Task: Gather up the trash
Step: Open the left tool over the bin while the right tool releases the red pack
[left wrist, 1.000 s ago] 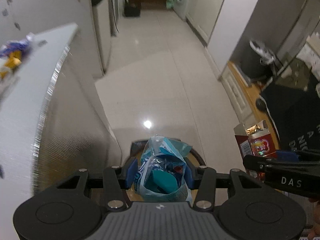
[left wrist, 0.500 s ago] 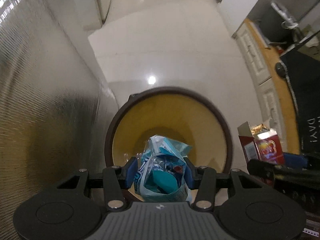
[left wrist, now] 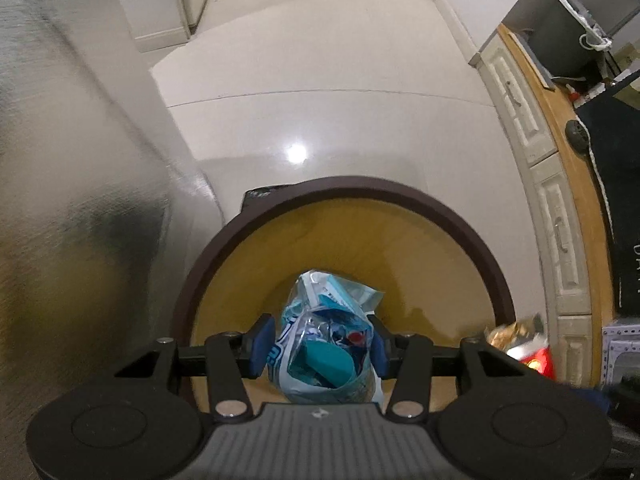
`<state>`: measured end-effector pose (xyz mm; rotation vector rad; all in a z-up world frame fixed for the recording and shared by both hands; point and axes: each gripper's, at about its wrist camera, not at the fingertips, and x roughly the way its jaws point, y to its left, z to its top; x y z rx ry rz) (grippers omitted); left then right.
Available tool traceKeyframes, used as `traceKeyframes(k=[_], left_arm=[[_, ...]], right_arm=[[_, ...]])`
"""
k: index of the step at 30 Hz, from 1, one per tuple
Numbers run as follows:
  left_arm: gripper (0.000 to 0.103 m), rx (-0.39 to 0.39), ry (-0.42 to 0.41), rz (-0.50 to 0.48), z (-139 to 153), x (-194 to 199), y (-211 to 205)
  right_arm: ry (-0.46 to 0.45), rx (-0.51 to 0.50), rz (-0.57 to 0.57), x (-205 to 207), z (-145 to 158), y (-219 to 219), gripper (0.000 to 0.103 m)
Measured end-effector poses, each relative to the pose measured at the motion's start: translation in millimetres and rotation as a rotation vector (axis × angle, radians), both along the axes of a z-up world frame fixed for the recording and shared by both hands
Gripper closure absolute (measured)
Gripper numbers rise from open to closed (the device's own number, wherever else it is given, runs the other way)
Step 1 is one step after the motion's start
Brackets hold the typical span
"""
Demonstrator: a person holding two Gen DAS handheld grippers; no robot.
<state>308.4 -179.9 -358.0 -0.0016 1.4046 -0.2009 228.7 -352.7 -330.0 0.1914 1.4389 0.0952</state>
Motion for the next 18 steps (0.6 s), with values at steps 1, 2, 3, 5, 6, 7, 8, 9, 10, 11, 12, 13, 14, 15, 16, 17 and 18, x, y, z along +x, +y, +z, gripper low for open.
traceKeyframes(k=[1, 2, 3, 5, 6, 7, 8, 9, 10, 11, 12, 13, 14, 15, 16, 17, 18], left_arm=[[0.054, -0.010, -0.002, -0.002, -3, 1, -1], [0.053, -0.019, -0.002, -0.006, -8, 4, -4], [0.053, -0.023, -0.001, -0.007, -11, 4, -7], [0.051, -0.037, 0.006, -0.005, -18, 9, -12], [0.051, -0.049, 0.012, -0.002, -21, 10, -14], [0.049, -0.062, 0.019, 0.001, -24, 10, -15], [0.046, -0.066, 0.028, 0.000, -27, 12, -17], [0.041, -0.063, 0.034, -0.005, -29, 11, -18], [0.039, -0.053, 0.038, -0.013, -31, 11, -20], [0.038, -0.041, 0.040, -0.023, -32, 11, -21], [0.037, -0.033, 0.042, -0.033, -33, 10, -21], [0.037, -0.030, 0.046, -0.036, -34, 10, -21], [0.036, -0.026, 0.051, -0.036, -35, 9, -19], [0.035, -0.022, 0.054, -0.034, -36, 8, -17], [0.035, -0.019, 0.055, -0.034, -36, 8, -15], [0.035, -0.016, 0.055, -0.033, -35, 6, -13], [0.035, -0.013, 0.055, -0.033, -34, 5, -10]], right_arm=[[0.004, 0.005, -0.005, 0, -2, 0, 0.050], [0.007, 0.006, -0.008, 0, -5, -2, 0.050], [0.008, 0.005, -0.011, 1, -6, -2, 0.050], [0.008, 0.006, -0.018, 1, -8, -3, 0.050], [0.008, 0.008, -0.024, 0, -8, -5, 0.050], [0.009, 0.009, -0.029, 1, -8, -8, 0.050], [0.010, 0.008, -0.033, 1, -8, -9, 0.050], [0.011, 0.008, -0.036, 2, -9, -9, 0.050], [0.011, 0.009, -0.037, 2, -10, -9, 0.050], [0.012, 0.011, -0.037, 3, -11, -9, 0.050], [0.013, 0.013, -0.038, 1, -11, -10, 0.050], [0.016, 0.014, -0.040, 1, -12, -10, 0.050], [0.020, 0.017, -0.043, 0, -12, -10, 0.050], [0.023, 0.023, -0.044, -1, -14, -9, 0.050], [0.026, 0.027, -0.042, -1, -15, -8, 0.050], [0.028, 0.031, -0.039, 0, -15, -6, 0.050], [0.030, 0.035, -0.035, 0, -15, -4, 0.050]])
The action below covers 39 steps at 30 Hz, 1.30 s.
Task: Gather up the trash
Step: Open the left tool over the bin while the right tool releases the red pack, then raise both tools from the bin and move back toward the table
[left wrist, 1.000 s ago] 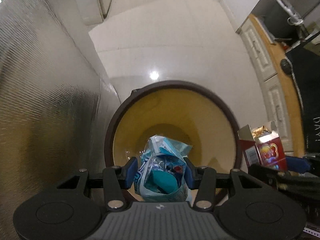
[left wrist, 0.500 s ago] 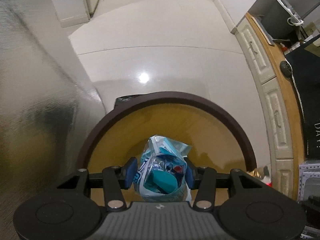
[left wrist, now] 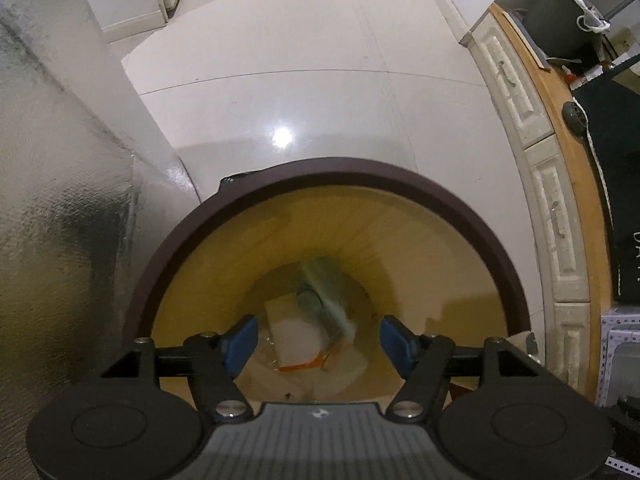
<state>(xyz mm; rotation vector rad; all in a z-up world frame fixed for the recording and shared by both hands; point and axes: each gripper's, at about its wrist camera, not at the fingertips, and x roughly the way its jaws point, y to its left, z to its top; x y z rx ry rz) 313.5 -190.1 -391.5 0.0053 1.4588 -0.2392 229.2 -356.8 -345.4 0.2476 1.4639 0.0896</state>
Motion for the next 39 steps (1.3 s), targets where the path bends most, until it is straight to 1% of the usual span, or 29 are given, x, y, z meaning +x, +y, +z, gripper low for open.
traceKeyframes(k=[5, 8, 10, 14, 16, 18, 20, 22, 26, 28, 35, 36, 39], left_arm=[[0.033, 0.007, -0.012, 0.016, 11, -7, 17], [0.030, 0.004, -0.017, 0.055, 17, -10, 28], [0.028, 0.003, -0.019, 0.067, 19, -12, 34], [0.028, 0.006, -0.012, 0.081, 21, -17, 42], [0.027, 0.009, -0.005, 0.092, 21, -19, 47], [0.026, 0.013, 0.001, 0.100, 22, -22, 51], [0.025, 0.014, 0.003, 0.102, 24, -24, 52], [0.025, 0.016, 0.004, 0.101, 26, -26, 52], [0.020, 0.017, 0.002, 0.097, 33, -31, 50], [0.019, 0.022, 0.002, 0.095, 35, -34, 48], [0.017, 0.043, -0.003, 0.099, 51, -42, 49], [0.015, 0.045, -0.004, 0.100, 53, -43, 50], [0.014, 0.053, -0.007, 0.098, 59, -46, 50]], right_arm=[[0.020, 0.029, 0.034, 6, -8, 12, 0.050], [0.071, 0.074, 0.095, 10, -18, 22, 0.050], [0.088, 0.095, 0.119, 12, -22, 28, 0.050], [0.093, 0.098, 0.108, 15, -25, 31, 0.049], [0.119, 0.102, 0.100, 13, -29, 33, 0.037], [0.148, 0.102, 0.100, 11, -32, 33, 0.032], [0.154, 0.098, 0.107, 8, -30, 33, 0.032], [0.156, 0.095, 0.111, 5, -27, 33, 0.031], [0.141, 0.094, 0.114, 8, -22, 31, 0.029], [0.125, 0.087, 0.116, 6, -17, 29, 0.025], [0.079, 0.045, 0.110, 0, 4, 17, 0.019], [0.077, 0.044, 0.108, -2, 7, 15, 0.015], [0.061, 0.038, 0.104, -5, 15, 11, 0.014]])
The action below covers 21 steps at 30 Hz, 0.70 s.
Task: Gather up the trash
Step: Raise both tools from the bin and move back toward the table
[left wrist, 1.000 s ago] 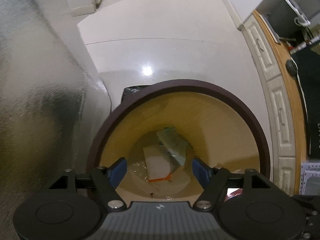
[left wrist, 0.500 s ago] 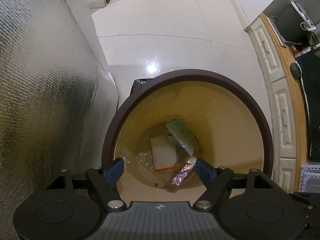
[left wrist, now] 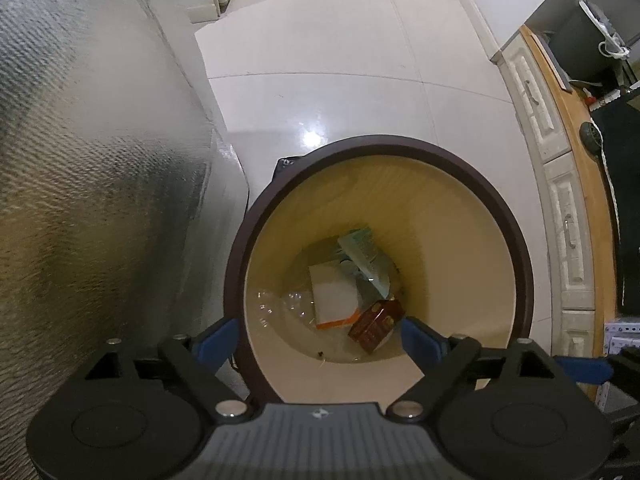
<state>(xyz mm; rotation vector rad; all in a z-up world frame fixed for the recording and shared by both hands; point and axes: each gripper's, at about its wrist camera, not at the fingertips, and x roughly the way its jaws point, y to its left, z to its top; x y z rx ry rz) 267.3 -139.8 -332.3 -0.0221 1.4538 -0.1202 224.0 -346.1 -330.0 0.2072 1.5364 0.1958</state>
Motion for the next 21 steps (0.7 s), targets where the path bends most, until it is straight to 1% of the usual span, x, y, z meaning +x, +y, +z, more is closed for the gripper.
traceKeyframes(k=[1, 3, 5, 7, 9, 11, 16, 21], left_arm=[[0.014, 0.005, -0.002, -0.001, 3, -1, 0], [0.013, 0.013, -0.007, 0.001, 8, -3, 2], [0.012, 0.016, -0.011, 0.003, 13, -5, 4], [0.009, 0.018, -0.016, 0.003, 19, -9, 6], [0.007, 0.020, -0.024, 0.006, 26, -12, 8], [0.006, 0.018, -0.028, 0.010, 32, -15, 10], [0.000, 0.007, -0.051, 0.033, 49, -26, 16], [0.000, 0.018, -0.054, 0.025, 64, -37, 20]], right_arm=[[-0.007, -0.007, -0.002, -1, 1, -1, 0.014], [-0.018, -0.020, -0.011, -4, 9, -5, 0.010], [-0.027, -0.026, -0.021, -6, 15, -8, 0.009], [-0.038, -0.031, -0.025, -8, 23, -11, 0.004], [-0.053, -0.036, -0.026, -9, 27, -12, 0.003], [-0.066, -0.049, -0.027, -11, 34, -14, 0.000], [-0.097, -0.075, -0.036, -16, 50, -18, 0.000], [-0.133, -0.097, -0.053, -23, 64, -21, 0.000]])
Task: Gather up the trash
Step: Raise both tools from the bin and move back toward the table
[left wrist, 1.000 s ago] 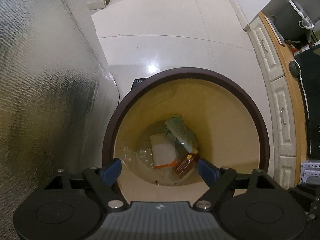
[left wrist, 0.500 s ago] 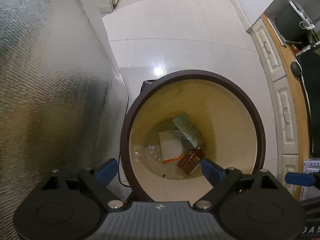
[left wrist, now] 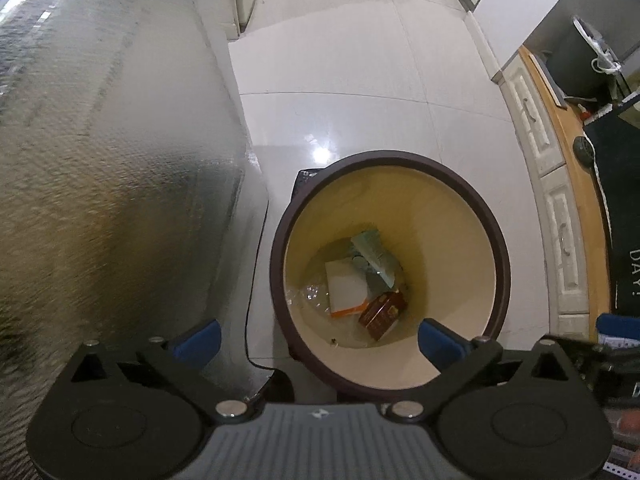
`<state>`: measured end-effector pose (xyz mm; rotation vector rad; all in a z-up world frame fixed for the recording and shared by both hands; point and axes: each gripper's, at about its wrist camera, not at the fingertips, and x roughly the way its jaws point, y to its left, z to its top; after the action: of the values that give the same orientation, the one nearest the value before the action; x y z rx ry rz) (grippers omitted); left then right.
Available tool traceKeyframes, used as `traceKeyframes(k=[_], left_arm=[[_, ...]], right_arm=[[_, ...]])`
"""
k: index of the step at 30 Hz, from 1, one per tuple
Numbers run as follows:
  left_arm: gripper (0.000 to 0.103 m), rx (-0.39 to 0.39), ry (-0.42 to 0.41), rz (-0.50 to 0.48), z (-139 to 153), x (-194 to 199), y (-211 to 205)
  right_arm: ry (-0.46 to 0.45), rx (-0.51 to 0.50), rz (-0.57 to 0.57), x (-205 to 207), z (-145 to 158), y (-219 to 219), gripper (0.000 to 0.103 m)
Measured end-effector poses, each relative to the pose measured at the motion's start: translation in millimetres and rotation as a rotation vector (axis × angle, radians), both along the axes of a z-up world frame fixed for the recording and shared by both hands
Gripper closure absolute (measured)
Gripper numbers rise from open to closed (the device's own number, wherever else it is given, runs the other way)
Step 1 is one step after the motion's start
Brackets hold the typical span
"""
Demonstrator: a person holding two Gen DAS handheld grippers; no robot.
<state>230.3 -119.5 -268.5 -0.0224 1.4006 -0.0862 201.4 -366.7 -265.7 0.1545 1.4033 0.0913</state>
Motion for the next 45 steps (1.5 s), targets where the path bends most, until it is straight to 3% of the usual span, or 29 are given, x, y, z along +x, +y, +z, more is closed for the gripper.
traceKeyframes(k=[10, 26, 35, 45], left_arm=[[0.000, 0.018, -0.015, -0.018, 28, -21, 4], [0.000, -0.038, -0.138, 0.002, 94, -35, 10], [0.000, -0.094, -0.268, 0.065, 147, -44, 34], [0.000, -0.081, -0.410, 0.197, 194, -56, 91]], right_arm=[[-0.055, -0.015, -0.029, -16, 30, -3, 0.000], [-0.133, -0.063, 0.003, -28, 87, -1, 0.000], [-0.235, -0.087, 0.060, -18, 128, 15, 0.000], [-0.373, -0.057, 0.209, 6, 172, 80, 0.000]])
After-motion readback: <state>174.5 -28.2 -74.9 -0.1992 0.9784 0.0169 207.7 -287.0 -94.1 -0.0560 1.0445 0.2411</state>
